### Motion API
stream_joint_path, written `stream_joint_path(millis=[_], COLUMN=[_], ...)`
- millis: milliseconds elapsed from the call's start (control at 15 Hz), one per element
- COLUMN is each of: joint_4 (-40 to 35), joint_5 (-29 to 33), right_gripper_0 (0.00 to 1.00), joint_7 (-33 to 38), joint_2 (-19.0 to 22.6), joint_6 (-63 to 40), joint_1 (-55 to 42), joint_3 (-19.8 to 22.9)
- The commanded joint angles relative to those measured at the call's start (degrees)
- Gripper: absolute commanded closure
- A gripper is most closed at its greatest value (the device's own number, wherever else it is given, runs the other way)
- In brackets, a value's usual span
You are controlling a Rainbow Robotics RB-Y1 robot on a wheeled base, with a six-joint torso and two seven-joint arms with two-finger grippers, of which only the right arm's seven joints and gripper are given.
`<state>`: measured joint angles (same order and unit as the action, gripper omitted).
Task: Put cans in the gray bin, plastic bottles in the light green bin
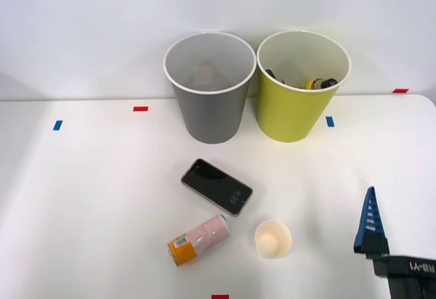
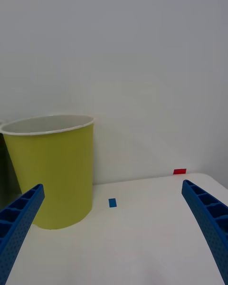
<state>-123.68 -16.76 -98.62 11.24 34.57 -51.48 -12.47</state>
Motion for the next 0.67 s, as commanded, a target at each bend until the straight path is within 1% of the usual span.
stream_joint_path(millis=[67, 133, 200, 400, 467, 667], joint_4=[2.04, 2.04, 2.13, 2.13, 2.74, 7.75], joint_5=[3.66, 3.57, 3.49, 2.96, 2.87, 4.1], right_gripper_0=[0.0, 0.0, 0.0, 0.0, 0.0, 0.0], joint_7=[-5.7, -9.31, -10.71, -11.59, -11.33, -10.8], joint_2=[2.2, 3.17, 4.31, 7.83, 8.18, 7.39], joint_6=[3.22, 3.22, 3.13, 1.73, 1.73, 5.86], joint_1=[-6.08, -7.84, -8.72, -10.22, -10.39, -9.78], joint_3=[-2.29, -3.61, -4.75, -8.27, -9.06, -9.94])
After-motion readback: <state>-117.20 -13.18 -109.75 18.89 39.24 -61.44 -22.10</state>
